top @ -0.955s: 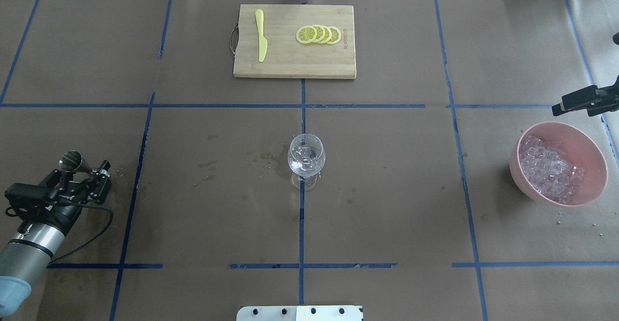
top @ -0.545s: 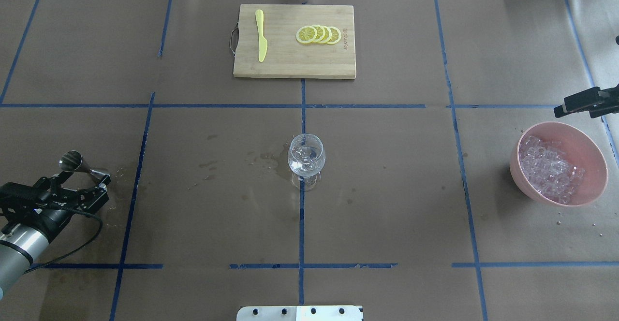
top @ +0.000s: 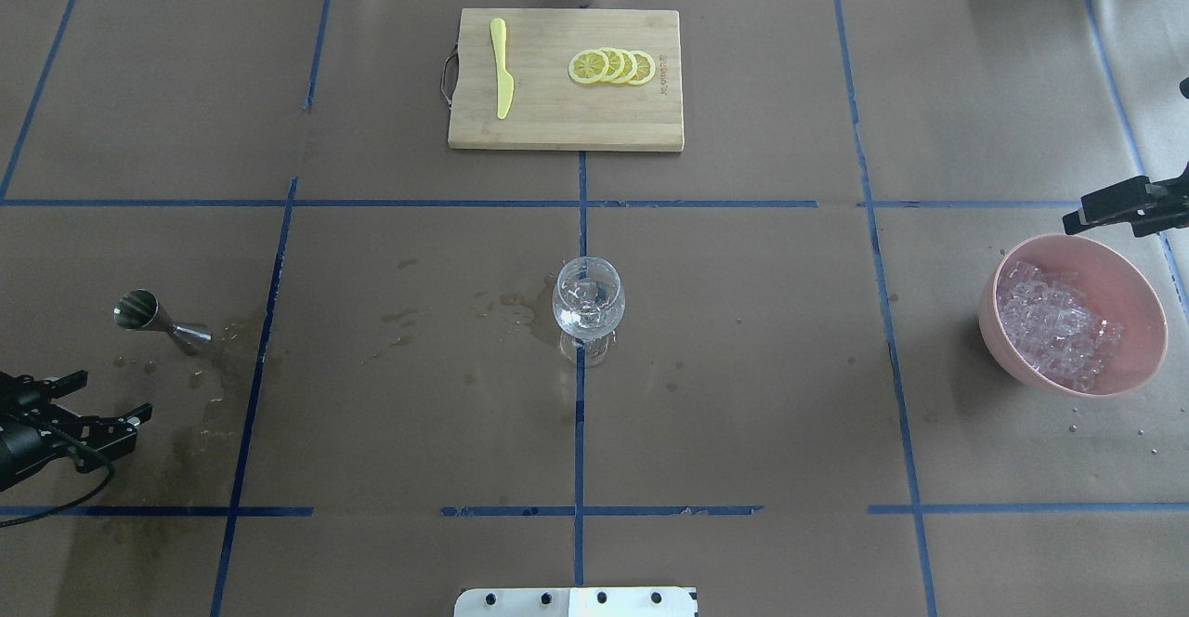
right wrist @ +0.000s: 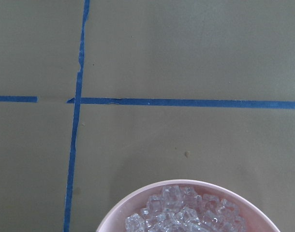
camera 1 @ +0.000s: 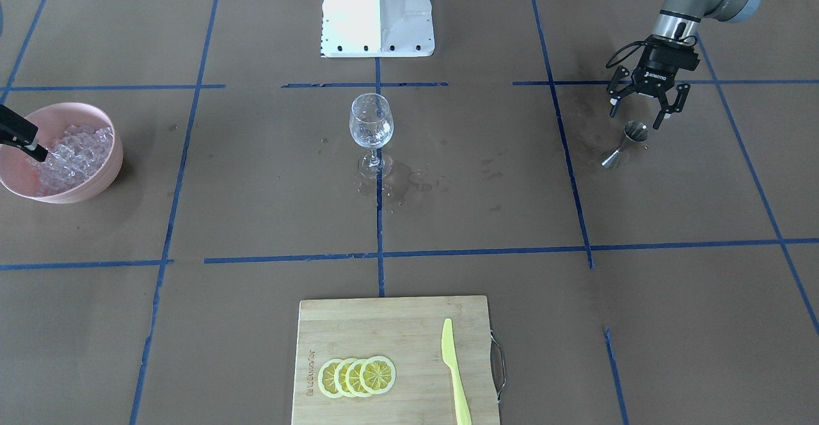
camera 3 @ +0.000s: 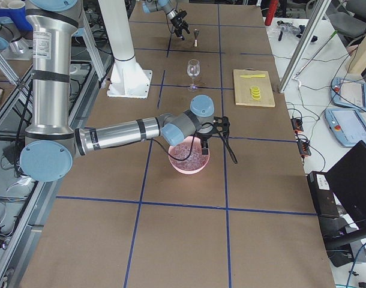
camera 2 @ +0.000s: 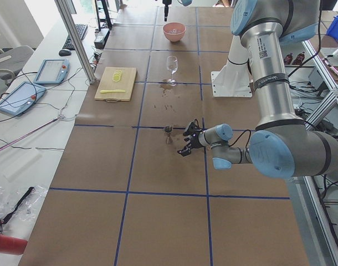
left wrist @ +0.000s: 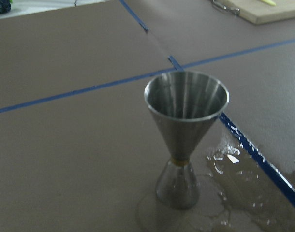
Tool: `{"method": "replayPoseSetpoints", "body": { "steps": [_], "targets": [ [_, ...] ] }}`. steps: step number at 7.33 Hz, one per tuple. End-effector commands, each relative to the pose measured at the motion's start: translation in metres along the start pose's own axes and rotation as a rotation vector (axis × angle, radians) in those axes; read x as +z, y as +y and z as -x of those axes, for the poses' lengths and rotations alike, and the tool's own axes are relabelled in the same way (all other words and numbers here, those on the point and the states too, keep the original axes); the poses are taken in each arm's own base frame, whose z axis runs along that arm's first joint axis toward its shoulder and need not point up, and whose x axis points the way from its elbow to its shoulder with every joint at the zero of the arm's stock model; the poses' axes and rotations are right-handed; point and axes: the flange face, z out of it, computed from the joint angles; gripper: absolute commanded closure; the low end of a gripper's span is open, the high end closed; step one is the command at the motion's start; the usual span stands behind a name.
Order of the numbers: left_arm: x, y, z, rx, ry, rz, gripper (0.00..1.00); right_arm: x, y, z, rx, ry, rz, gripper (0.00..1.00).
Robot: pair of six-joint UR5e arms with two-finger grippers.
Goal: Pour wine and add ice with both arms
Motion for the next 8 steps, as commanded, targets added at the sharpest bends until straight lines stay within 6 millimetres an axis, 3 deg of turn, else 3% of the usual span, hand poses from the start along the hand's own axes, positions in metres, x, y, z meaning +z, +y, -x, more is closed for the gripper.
{"method": "replayPoseSetpoints", "body": {
  "steps": [1, 3, 4, 8],
  "targets": [
    [-0.029, -0.016, 0.065, 0.092, 0.010, 0.090, 0.00, 0.018, 0.014, 0.006, 0.030, 0.031, 0.023, 0.00],
    [-0.061, -0.024, 0.117, 0.216, 0.013, 0.125, 0.00, 0.050, 0.040, 0.007, 0.054, 0.082, 0.076, 0.00],
    [-0.071, -0.032, 0.135, 0.246, -0.010, 0.103, 0.00, 0.054, 0.042, 0.010, 0.118, 0.088, 0.079, 0.02],
    [-0.075, -0.041, 0.140, 0.254, -0.031, 0.077, 0.00, 0.073, 0.061, -0.007, 0.263, 0.131, 0.122, 0.12]
  ]
}}
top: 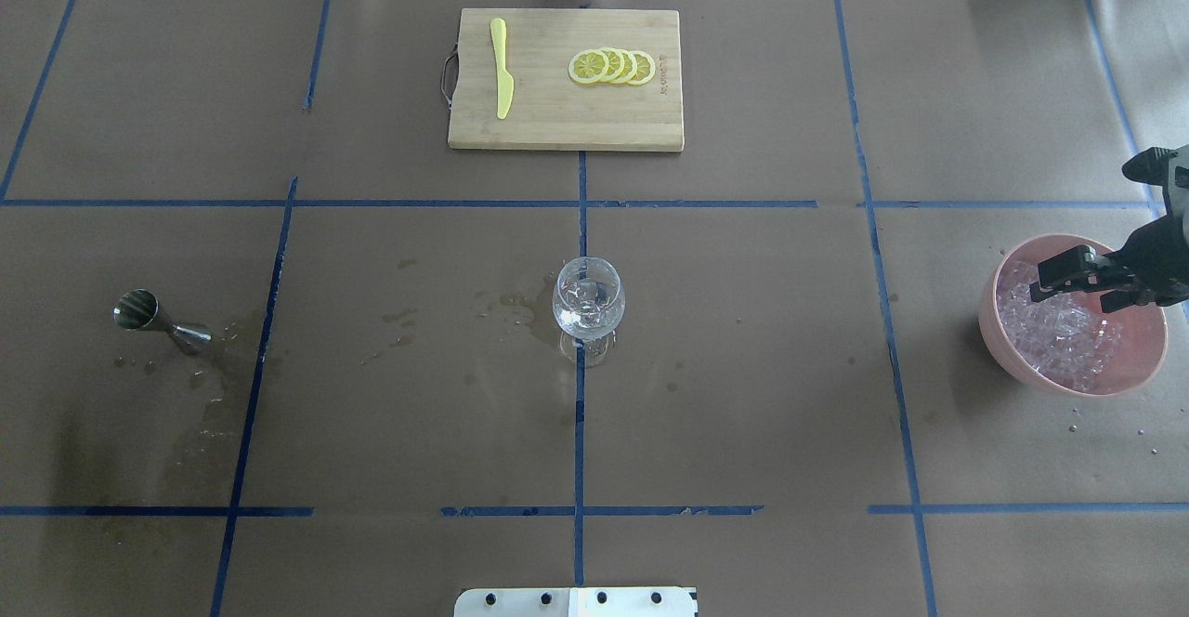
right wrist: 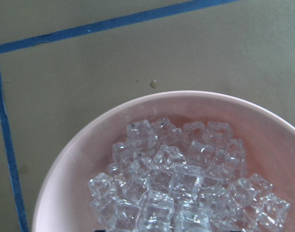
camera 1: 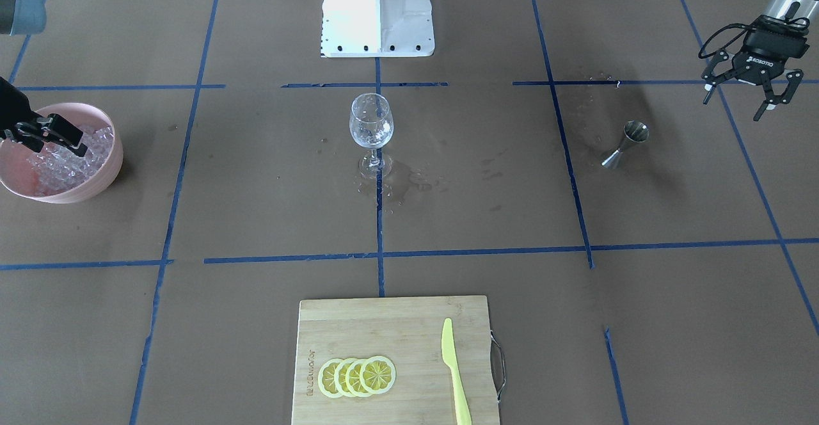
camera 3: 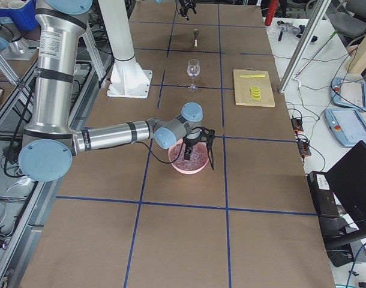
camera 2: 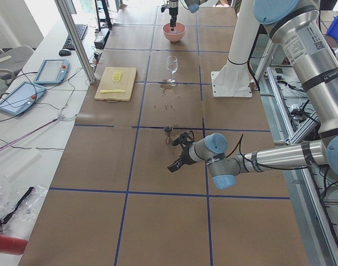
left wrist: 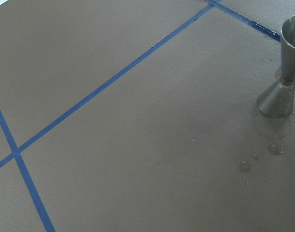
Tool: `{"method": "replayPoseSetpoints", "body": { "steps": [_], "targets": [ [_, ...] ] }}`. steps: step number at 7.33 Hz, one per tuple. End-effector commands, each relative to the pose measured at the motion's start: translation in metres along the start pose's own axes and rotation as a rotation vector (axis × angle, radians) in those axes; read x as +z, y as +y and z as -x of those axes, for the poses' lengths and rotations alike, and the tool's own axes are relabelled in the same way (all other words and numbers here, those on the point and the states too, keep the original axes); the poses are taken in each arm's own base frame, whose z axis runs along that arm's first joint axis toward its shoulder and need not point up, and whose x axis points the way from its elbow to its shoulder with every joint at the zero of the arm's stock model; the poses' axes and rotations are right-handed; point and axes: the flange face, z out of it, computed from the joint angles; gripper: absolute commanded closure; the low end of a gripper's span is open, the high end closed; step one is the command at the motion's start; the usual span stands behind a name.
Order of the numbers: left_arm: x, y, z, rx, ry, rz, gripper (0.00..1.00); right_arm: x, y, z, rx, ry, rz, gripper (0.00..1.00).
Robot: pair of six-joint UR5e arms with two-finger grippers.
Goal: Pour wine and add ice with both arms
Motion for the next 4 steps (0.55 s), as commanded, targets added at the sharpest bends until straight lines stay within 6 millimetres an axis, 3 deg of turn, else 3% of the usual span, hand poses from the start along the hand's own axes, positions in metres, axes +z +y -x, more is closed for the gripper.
{"method": "replayPoseSetpoints", "body": {
  "steps": [1, 2, 3, 4],
  "targets": [
    [-0.0016, -0.0020, 0.0033, -0.003, -0.008, -0.008, 0.00, 0.0123, 0.0043, -0.0091, 0.032, 0.024, 0.023, 0.18],
    [-0.0018, -0.0027, 0.0030, -0.005, -0.008, -0.009, 0.00, 0.0137, 0.0043, -0.0098, 0.038, 0.026, 0.023, 0.44],
    [-0.0024, -0.0020, 0.0035, -0.004, -0.008, -0.008, 0.00, 0.0147, 0.0033, -0.0109, 0.042, 0.027, 0.024, 0.96],
    [-0.0048, -0.0023, 0.0071, -0.010, -0.014, -0.012, 0.00, 0.0146, 0.0029, -0.0103, 0.041, 0.027, 0.024, 1.00]
  ]
}}
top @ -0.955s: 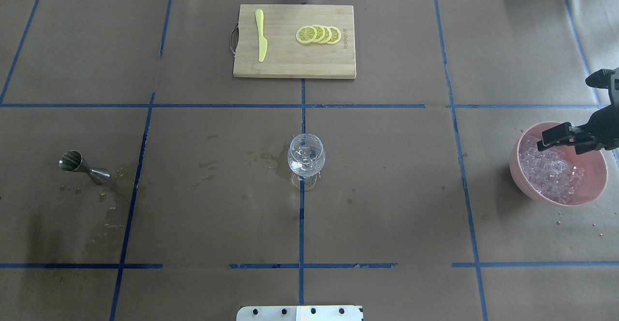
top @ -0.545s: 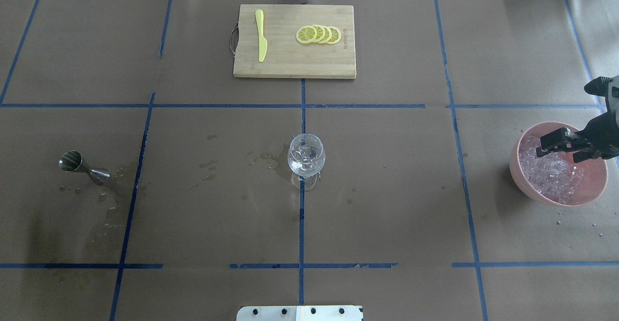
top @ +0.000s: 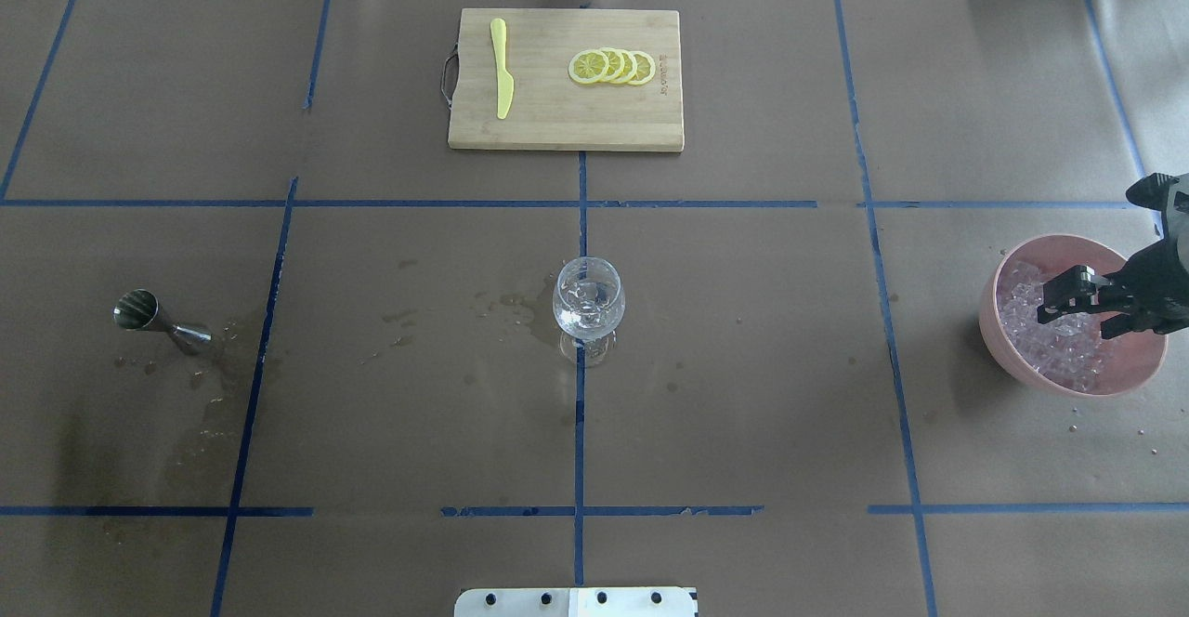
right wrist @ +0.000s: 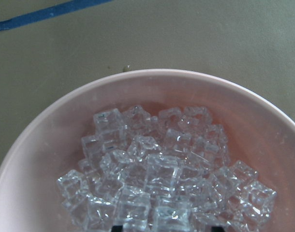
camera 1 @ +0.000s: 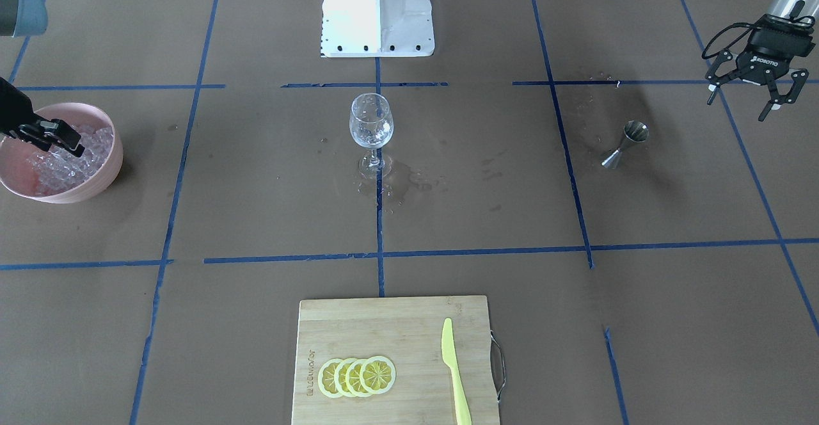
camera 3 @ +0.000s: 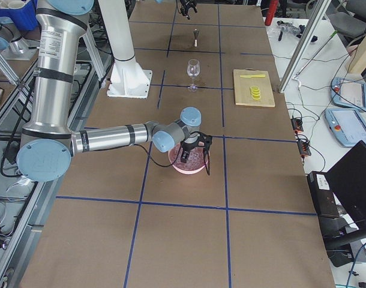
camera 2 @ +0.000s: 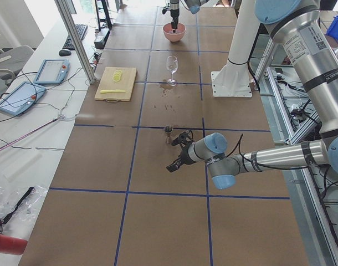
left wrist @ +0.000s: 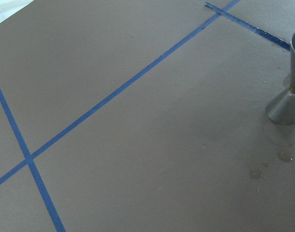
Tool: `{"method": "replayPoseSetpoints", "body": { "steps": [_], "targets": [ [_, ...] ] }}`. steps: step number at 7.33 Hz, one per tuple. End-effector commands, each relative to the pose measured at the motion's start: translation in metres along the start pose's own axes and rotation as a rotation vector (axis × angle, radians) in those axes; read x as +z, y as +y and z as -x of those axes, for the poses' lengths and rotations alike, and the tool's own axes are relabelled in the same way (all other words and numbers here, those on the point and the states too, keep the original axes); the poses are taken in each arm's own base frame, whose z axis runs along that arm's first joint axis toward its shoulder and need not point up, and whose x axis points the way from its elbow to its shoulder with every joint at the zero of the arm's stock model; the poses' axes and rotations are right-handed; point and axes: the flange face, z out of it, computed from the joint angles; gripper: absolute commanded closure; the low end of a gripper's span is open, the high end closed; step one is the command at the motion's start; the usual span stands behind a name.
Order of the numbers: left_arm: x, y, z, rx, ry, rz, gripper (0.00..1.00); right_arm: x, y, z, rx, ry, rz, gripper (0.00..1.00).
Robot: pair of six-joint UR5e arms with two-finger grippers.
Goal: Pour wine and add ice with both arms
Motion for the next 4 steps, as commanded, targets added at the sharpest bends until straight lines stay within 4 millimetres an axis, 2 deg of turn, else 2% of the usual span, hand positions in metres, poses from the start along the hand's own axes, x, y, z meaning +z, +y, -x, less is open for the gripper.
{"method": "replayPoseSetpoints", "body": {
  "steps": [1, 2, 3, 4],
  "targets": [
    [-0.007, -0.003, 0.011, -0.016, -0.002, -0.011, 0.00, -0.001, -0.001, 0.002, -0.003, -0.003, -0.002, 1.00],
    [-0.019, -0.006, 0.029, 0.015, -0.014, -0.021, 0.00, -0.010, -0.002, 0.011, -0.020, -0.023, -0.013, 1.00],
    [-0.027, -0.017, 0.060, 0.020, -0.046, -0.035, 0.00, -0.040, -0.005, 0.019, -0.023, -0.068, -0.052, 1.00],
    [-0.038, -0.017, 0.084, -0.002, -0.084, -0.008, 0.00, -0.078, 0.002, 0.041, -0.052, -0.121, -0.104, 1.00]
  ]
}}
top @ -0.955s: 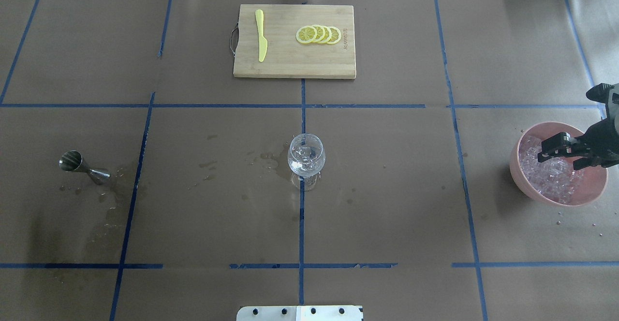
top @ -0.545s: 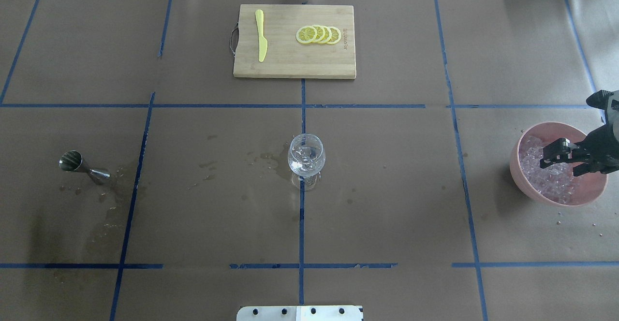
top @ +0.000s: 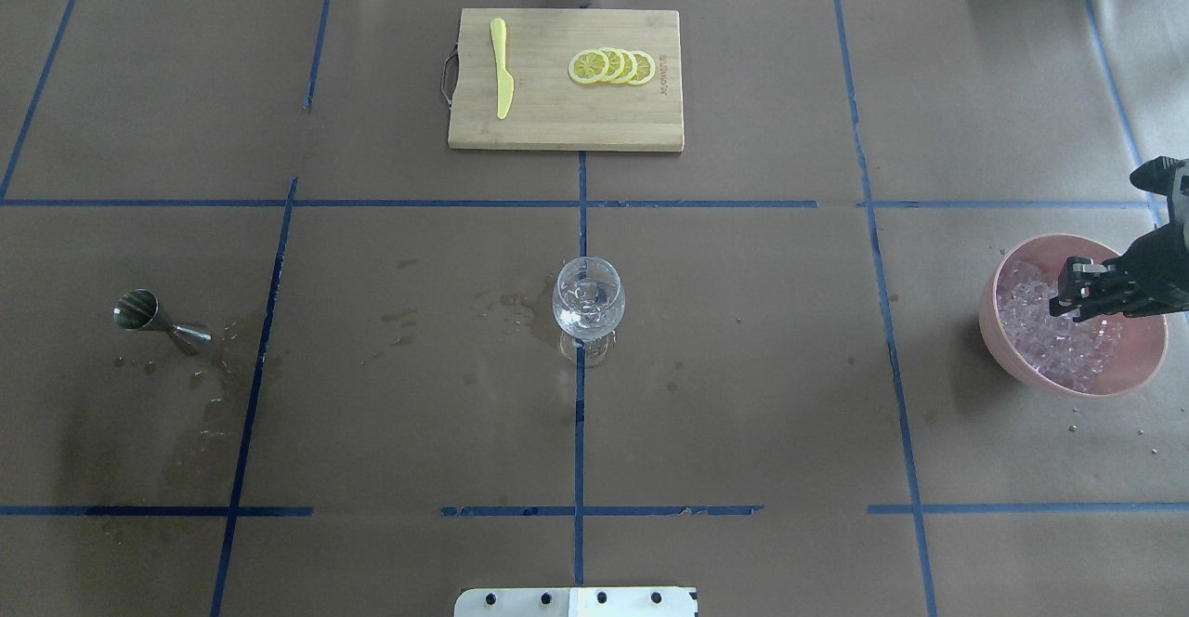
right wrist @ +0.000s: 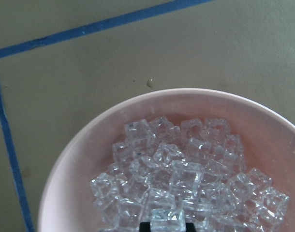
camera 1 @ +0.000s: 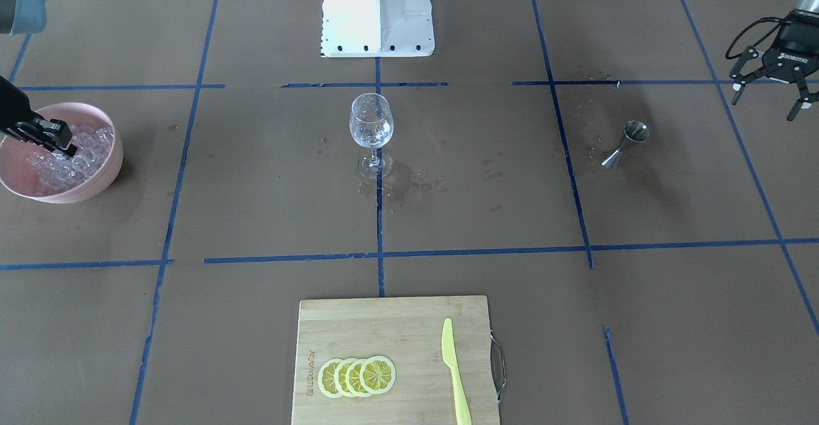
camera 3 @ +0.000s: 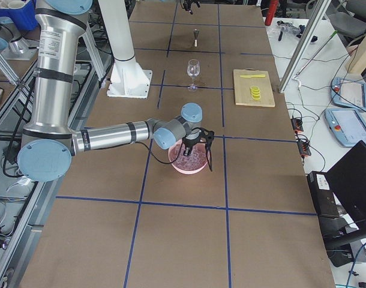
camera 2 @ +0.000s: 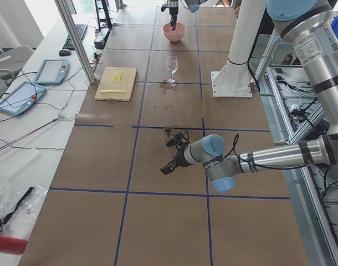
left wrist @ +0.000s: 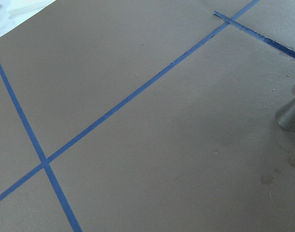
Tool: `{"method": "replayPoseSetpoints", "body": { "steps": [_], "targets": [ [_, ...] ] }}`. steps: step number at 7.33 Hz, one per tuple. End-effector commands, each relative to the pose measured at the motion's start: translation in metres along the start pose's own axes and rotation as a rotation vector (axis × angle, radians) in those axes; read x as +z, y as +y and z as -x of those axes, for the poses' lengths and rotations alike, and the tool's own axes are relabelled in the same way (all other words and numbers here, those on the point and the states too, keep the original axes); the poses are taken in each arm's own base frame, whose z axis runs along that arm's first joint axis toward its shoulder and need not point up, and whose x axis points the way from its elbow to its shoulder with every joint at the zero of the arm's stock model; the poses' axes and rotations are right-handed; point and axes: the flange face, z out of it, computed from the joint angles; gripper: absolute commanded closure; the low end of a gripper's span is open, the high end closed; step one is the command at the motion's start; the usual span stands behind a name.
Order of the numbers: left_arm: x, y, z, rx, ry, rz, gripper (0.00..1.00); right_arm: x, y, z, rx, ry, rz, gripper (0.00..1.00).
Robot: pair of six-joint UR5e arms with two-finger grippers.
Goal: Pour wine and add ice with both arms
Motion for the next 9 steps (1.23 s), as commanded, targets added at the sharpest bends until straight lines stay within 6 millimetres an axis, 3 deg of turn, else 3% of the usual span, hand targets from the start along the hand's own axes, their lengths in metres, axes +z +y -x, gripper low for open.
{"method": "replayPoseSetpoints", "body": {
  "steps": [1, 2, 3, 5, 7, 9],
  "targets": [
    [-0.013, -0.013, 0.053, -0.071, -0.051, 0.056, 0.00, -0.060, 0.004, 0.045, -0.054, -0.096, -0.086, 1.00],
    [-0.009, -0.031, 0.079, -0.172, -0.025, 0.126, 0.00, -0.072, -0.007, 0.079, -0.039, -0.139, -0.114, 1.00],
    [-0.010, -0.051, 0.098, -0.282, 0.040, 0.186, 0.00, -0.081, -0.015, 0.127, 0.021, -0.167, -0.114, 1.00],
    [-0.016, -0.065, 0.117, -0.409, 0.099, 0.244, 0.00, -0.083, -0.001, 0.199, 0.062, -0.229, -0.074, 1.00],
    [-0.014, -0.058, 0.120, -0.477, 0.118, 0.306, 0.00, -0.062, 0.045, 0.292, 0.140, -0.277, -0.039, 1.00],
    [-0.025, -0.049, 0.127, -0.455, 0.103, 0.291, 0.00, -0.043, 0.123, 0.415, 0.164, -0.232, -0.046, 1.00]
  ]
}}
